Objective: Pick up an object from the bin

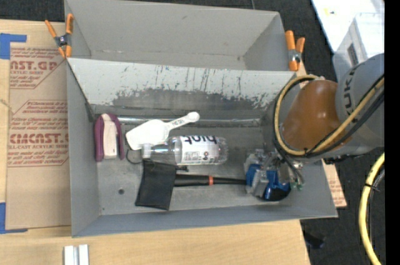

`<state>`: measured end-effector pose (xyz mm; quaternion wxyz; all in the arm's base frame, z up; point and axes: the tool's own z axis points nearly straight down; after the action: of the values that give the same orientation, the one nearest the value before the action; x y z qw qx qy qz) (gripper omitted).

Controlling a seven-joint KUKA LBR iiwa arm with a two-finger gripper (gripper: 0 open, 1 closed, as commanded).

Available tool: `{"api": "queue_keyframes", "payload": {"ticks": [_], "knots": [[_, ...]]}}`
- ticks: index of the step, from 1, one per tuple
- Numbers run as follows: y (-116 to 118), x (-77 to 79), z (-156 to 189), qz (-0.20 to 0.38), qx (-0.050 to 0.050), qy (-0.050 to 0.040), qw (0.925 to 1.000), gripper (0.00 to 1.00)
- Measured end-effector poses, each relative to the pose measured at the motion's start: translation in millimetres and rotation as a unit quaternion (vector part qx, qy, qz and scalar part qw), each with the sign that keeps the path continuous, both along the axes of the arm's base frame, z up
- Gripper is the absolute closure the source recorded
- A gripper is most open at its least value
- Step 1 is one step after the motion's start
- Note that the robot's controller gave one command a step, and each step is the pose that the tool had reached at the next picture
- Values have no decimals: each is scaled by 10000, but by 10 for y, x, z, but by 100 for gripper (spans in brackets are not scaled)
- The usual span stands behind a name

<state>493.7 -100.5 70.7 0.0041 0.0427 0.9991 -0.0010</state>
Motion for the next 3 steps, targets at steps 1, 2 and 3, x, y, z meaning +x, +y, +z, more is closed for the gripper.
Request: {"api": "queue_keyframes", "payload": {"ticks": [1,2,3], "knots": [[0,0,0,0,-1,0,10000,100],[-26,17,557,30,11,35,10000,100],[-44,50,656,-43,-3,-23,10000,100]]}}
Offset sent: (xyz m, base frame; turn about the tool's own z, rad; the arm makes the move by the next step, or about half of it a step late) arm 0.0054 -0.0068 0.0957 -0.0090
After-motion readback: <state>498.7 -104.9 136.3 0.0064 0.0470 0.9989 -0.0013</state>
